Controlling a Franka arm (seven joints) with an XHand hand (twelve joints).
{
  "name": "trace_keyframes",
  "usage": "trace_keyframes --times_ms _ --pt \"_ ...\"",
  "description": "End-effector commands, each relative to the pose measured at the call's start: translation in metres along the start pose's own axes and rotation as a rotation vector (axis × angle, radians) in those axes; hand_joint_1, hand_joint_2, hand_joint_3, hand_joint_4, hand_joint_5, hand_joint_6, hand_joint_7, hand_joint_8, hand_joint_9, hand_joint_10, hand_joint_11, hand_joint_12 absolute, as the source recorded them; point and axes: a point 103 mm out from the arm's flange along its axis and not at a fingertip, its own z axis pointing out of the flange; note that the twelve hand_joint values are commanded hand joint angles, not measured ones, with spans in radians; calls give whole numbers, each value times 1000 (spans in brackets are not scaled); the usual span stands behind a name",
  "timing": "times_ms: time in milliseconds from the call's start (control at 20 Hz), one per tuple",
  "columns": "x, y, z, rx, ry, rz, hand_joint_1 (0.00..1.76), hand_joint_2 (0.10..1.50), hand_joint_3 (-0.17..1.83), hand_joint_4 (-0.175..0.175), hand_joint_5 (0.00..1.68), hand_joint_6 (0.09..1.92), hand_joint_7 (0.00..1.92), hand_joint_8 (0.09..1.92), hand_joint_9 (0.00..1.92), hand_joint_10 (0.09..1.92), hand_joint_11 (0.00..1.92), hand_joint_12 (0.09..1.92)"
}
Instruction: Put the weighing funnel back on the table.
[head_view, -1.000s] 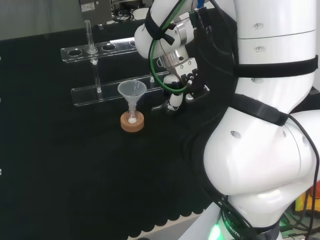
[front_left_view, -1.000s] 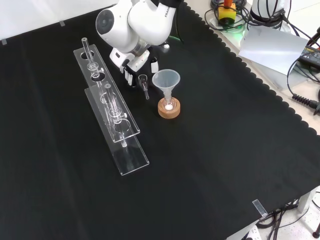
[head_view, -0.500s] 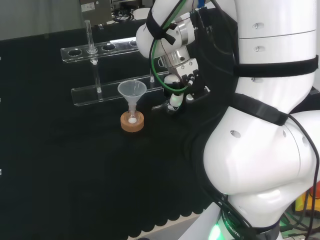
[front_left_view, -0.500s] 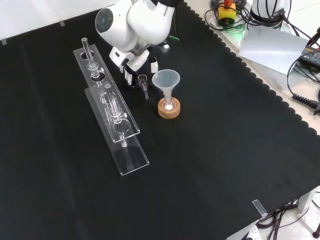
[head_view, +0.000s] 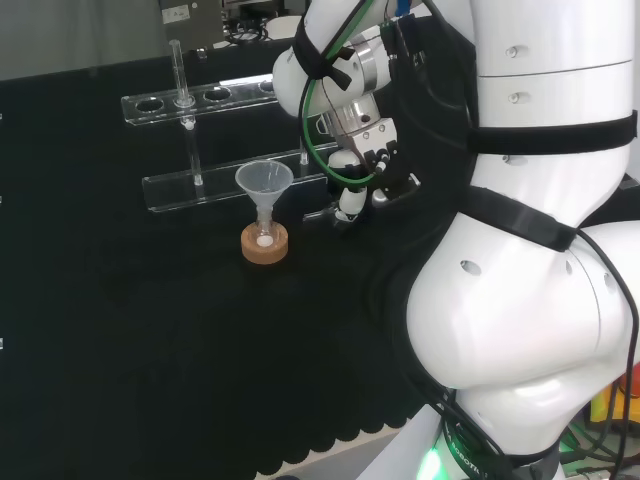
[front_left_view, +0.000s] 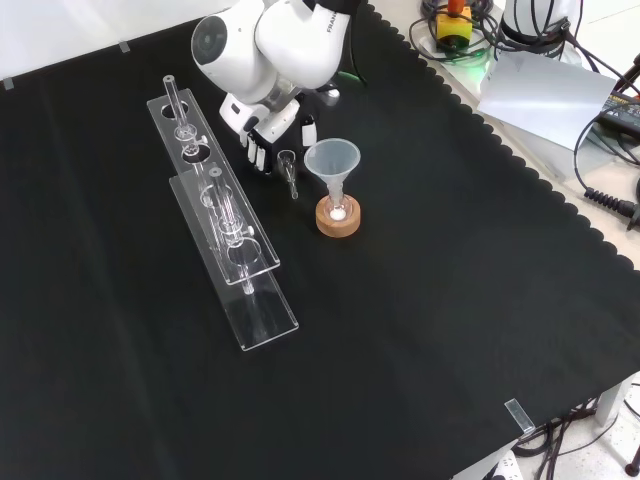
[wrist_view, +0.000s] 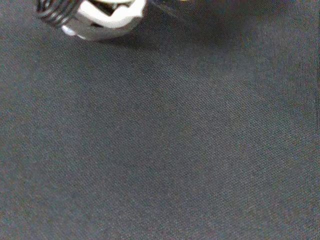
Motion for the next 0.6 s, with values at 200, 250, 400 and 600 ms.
trace_keyframes --times_ms 200,250,400,600 --pt "-9 -5 5 11 6 7 902 805 556 -54 609 819 524 772 887 475 677 1114" --pt "-10 -5 6 16 11 5 901 795 572 -52 588 800 513 768 871 482 664 1124" --pt "-14 -9 6 26 12 11 895 775 598 -49 524 745 463 755 815 496 622 1148" --pt "-14 -13 6 30 10 7 880 756 616 -46 451 644 382 745 729 540 555 1194"
